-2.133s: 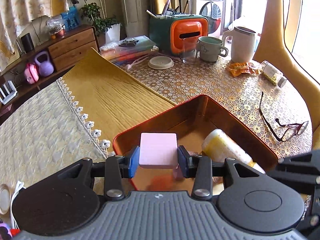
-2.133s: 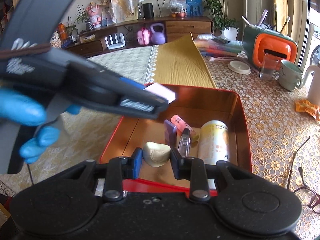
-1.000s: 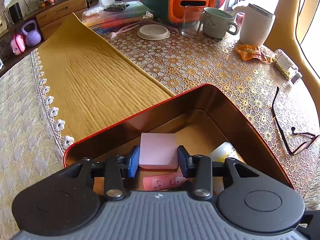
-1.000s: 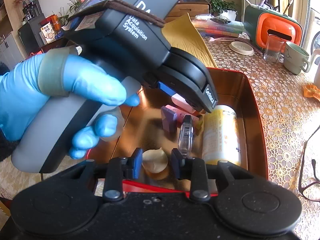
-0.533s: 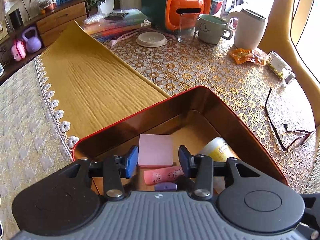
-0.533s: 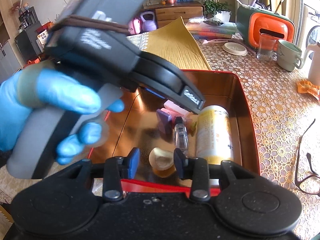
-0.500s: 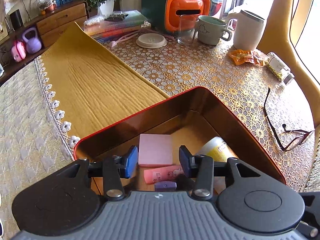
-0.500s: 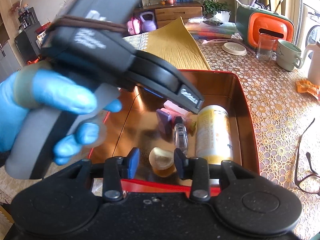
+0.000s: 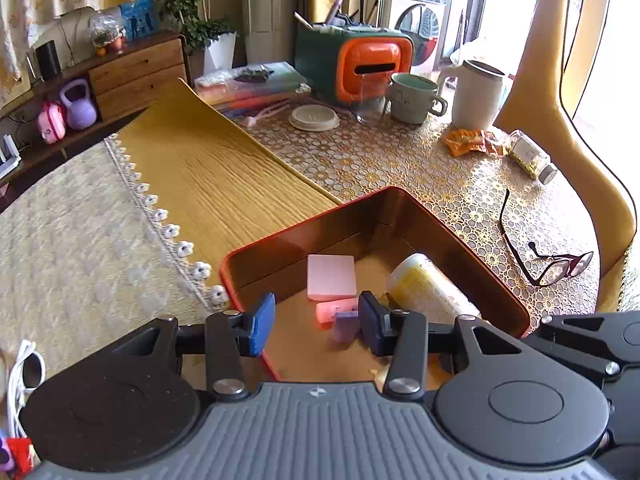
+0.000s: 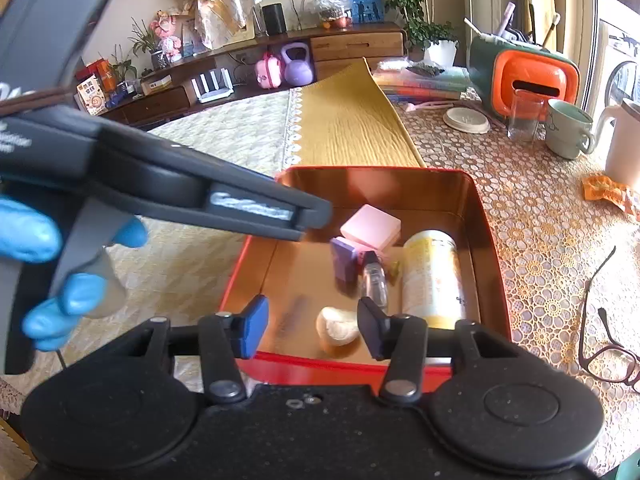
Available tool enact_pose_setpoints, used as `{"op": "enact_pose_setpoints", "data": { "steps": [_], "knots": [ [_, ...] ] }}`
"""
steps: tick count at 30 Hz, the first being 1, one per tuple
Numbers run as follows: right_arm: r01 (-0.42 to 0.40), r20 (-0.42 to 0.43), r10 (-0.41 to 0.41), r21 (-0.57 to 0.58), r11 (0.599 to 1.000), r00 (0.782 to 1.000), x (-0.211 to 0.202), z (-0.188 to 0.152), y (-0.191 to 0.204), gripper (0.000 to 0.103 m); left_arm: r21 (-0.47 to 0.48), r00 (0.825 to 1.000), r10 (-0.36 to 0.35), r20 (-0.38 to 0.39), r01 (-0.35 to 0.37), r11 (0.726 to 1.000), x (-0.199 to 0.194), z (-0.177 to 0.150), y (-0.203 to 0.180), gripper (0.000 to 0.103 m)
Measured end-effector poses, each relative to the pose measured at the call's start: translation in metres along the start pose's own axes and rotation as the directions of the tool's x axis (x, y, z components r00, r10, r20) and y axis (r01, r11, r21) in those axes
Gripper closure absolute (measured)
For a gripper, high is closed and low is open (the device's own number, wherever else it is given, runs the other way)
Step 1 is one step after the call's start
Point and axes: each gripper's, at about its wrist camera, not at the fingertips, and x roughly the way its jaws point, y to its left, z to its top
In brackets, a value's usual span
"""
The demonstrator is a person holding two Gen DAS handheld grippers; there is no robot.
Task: Organize rigid objects
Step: 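Withdraw both tools from the tin toward the remaining objects on the cloth, then grasp the purple spiky toy with the left tool while the right tool grasps the silver nail clipper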
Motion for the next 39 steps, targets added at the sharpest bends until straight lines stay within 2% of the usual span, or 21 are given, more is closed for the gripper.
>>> {"op": "enact_pose_setpoints", "data": {
  "steps": [8, 12, 18, 22, 24, 30, 36, 39],
  "knots": [
    [0.0, 0.026, 0.0, -0.005, 1.0, 1.0, -0.012, 0.001, 0.016, 0.042, -0.019, 0.999, 0.01, 0.037, -0.009, 1.0, -0.044, -0.024, 0.024, 0.057],
    [-0.001, 0.039, 0.002, -0.016, 1.0, 0.999, -0.016, 0.001, 0.026, 0.037, -0.03, 0.998, 0.025, 0.059, -0.023, 0.999, -0.064, -0.039, 0.035, 0.048],
    [-0.011, 0.063, 0.013, -0.031, 0.999, 0.998, -0.019, 0.002, 0.043, 0.025, -0.045, 0.995, 0.051, 0.084, -0.047, 0.998, -0.091, -0.06, 0.051, 0.048],
    [-0.024, 0.073, 0.027, -0.042, 0.999, 0.997, -0.02, 0.002, 0.055, 0.02, -0.071, 0.992, 0.073, 0.102, -0.066, 0.995, -0.107, -0.073, 0.063, 0.038],
    [-0.028, 0.08, 0.032, -0.049, 0.998, 0.996, -0.021, 0.002, 0.062, 0.016, -0.084, 0.99, 0.082, 0.112, -0.073, 0.994, -0.114, -0.08, 0.069, 0.038],
    [-0.06, 0.097, 0.068, -0.077, 0.995, 0.993, -0.022, 0.002, 0.084, 0.008, -0.132, 0.981, 0.127, 0.144, -0.108, 0.985, -0.135, -0.099, 0.091, 0.038],
    [-0.099, 0.103, 0.109, -0.1, 0.99, 0.989, -0.02, 0.004, 0.103, 0.005, -0.184, 0.973, 0.176, 0.152, -0.147, 0.972, -0.15, -0.118, 0.117, 0.038],
    [-0.117, 0.101, 0.128, -0.109, 0.987, 0.987, -0.017, 0.004, 0.113, 0.002, -0.206, 0.967, 0.207, 0.15, -0.174, 0.963, -0.154, -0.128, 0.13, 0.032]
  ]
}}
